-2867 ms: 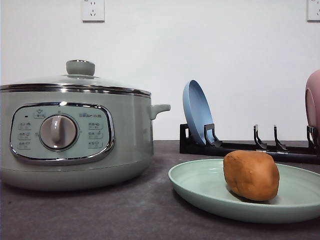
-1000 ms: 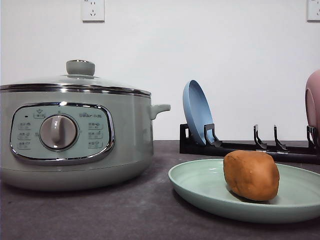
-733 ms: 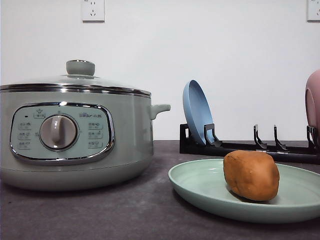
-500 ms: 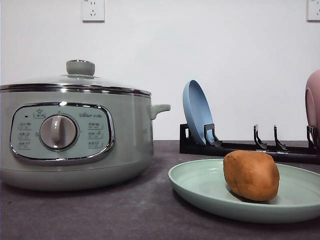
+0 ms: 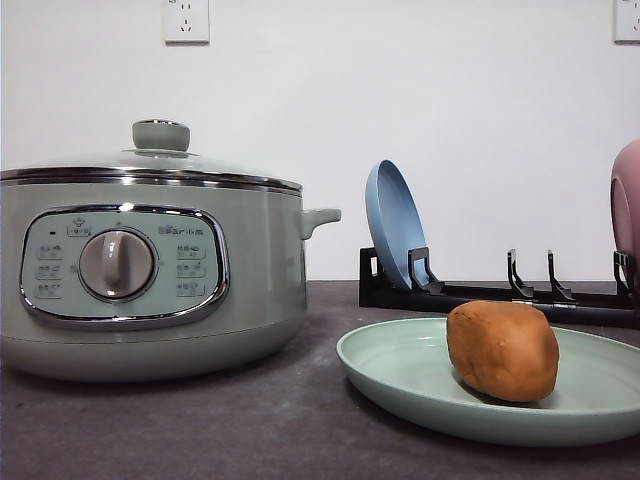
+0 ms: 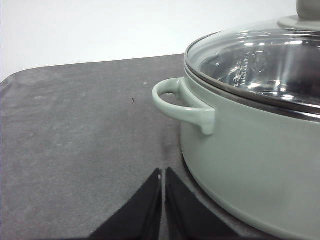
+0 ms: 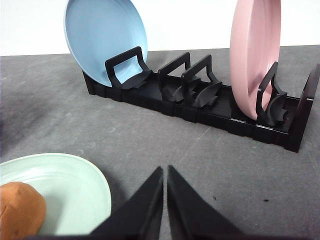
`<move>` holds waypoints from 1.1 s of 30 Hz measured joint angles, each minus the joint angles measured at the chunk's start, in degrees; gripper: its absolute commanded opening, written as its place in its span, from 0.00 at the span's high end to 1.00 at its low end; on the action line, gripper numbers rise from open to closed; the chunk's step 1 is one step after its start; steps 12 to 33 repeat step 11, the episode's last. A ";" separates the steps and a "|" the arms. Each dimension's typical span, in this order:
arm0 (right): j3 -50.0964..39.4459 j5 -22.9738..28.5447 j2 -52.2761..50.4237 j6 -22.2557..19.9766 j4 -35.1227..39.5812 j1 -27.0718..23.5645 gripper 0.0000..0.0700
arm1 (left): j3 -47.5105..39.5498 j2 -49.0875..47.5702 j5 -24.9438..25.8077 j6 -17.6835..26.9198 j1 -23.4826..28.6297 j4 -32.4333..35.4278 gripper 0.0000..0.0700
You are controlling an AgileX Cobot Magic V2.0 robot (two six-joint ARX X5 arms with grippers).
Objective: Transfer potato from steamer to green plate
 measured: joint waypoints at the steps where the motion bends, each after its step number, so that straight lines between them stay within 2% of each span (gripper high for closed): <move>1: 0.00 0.00 0.00 0.00 0.00 0.00 1.00 | 0.00 0.00 0.00 0.00 0.00 0.00 1.00; 33: 0.00 0.00 0.00 0.00 0.01 0.00 1.00 | 0.00 0.00 0.00 0.00 0.00 0.01 1.00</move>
